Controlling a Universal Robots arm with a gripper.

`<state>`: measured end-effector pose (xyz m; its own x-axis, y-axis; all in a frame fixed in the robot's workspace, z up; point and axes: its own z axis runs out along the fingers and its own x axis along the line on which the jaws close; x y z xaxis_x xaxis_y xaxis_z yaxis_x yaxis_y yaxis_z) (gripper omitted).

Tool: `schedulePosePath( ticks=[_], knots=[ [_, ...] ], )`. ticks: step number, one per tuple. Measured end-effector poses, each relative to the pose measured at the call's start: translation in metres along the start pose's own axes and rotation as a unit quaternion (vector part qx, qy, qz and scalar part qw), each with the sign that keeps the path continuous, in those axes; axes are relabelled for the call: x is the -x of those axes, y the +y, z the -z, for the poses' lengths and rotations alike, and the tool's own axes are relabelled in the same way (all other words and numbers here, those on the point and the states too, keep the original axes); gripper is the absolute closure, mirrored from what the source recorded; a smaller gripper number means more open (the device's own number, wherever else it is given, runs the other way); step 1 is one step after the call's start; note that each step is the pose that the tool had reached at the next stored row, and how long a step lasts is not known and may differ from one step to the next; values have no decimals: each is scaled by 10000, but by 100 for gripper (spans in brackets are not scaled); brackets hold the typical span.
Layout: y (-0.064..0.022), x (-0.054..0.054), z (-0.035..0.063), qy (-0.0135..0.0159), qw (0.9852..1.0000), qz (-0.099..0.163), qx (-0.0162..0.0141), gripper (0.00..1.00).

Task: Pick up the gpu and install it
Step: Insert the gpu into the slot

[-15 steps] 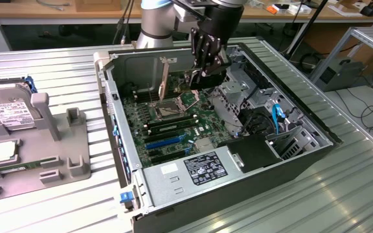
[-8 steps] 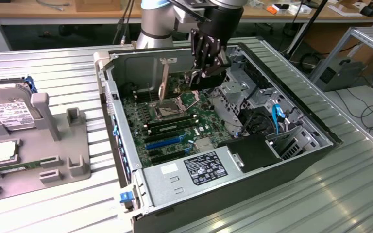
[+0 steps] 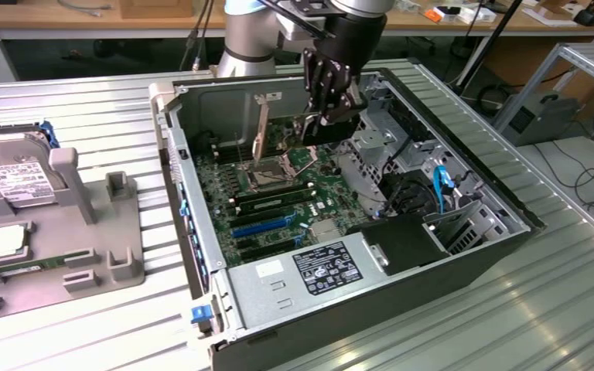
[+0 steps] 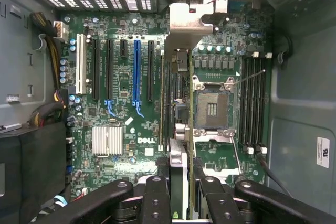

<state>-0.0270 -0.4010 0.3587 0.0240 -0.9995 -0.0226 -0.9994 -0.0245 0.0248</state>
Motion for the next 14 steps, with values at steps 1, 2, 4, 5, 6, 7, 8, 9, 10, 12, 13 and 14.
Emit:
schedulePosePath(
  ticks=[1,2,4,5,6,7,8,9,10,12,13,14],
  knots=[
    [0,0,-3,0,10000,0,0,73],
    [0,-1,-7,0,10000,0,0,73],
    [0,-1,-10,0,10000,0,0,73],
    [0,-1,-12,0,10000,0,0,73],
    [0,-1,-14,0,10000,0,0,73],
    [-1,-2,-17,0,10000,0,0,73],
    [0,-2,-19,0,10000,0,0,73],
    [-1,-2,-22,0,10000,0,0,73],
    [-1,-3,-27,0,10000,0,0,73],
    [-1,-3,-34,0,10000,0,0,73],
    [-1,-4,-36,0,10000,0,0,73],
    [-1,-4,-39,0,10000,0,0,73]
  ],
)
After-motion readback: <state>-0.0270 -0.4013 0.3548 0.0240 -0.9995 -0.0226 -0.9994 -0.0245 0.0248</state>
